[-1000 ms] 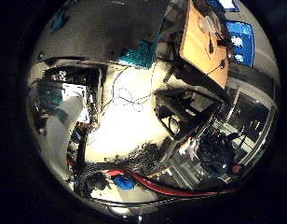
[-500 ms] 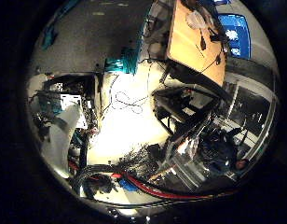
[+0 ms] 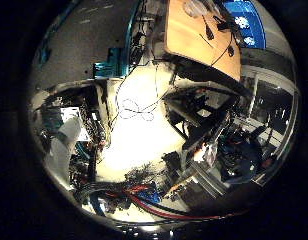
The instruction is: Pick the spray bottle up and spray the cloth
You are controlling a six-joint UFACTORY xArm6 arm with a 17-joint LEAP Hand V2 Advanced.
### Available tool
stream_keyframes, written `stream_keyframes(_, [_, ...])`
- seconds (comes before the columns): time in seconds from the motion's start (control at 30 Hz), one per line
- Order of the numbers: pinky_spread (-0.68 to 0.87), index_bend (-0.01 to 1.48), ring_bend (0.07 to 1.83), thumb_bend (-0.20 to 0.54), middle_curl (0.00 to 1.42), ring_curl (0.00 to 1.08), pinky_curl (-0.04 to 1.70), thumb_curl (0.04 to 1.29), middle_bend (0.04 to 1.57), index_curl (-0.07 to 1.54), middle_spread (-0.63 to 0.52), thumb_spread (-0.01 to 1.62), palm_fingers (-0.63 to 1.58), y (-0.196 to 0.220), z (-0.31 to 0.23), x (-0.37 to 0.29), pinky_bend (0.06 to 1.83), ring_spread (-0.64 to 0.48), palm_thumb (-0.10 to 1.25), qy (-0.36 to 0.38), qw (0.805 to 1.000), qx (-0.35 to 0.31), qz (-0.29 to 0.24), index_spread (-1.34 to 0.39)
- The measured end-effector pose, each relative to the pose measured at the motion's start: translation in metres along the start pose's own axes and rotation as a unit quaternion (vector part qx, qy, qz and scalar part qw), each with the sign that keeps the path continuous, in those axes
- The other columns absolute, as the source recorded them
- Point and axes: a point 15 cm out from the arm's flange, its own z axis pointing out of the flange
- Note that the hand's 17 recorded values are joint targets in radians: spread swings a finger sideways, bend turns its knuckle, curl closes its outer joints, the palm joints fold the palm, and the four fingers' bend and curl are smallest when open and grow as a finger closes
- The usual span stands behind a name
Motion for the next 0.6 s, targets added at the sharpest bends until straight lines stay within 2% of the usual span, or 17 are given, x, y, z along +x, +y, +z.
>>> stream_keyframes(0.6, [0.39, 0.19, 0.19, -0.019, 0.3, 0.21, 0.31, 0.28, 0.19, 0.36, 0.04, 1.15, 0.22, -0.0026, 0.0047, -0.0021, 0.2, 0.17, 0.63, -0.006, 1.0, -0.007, -0.014, -0.4])
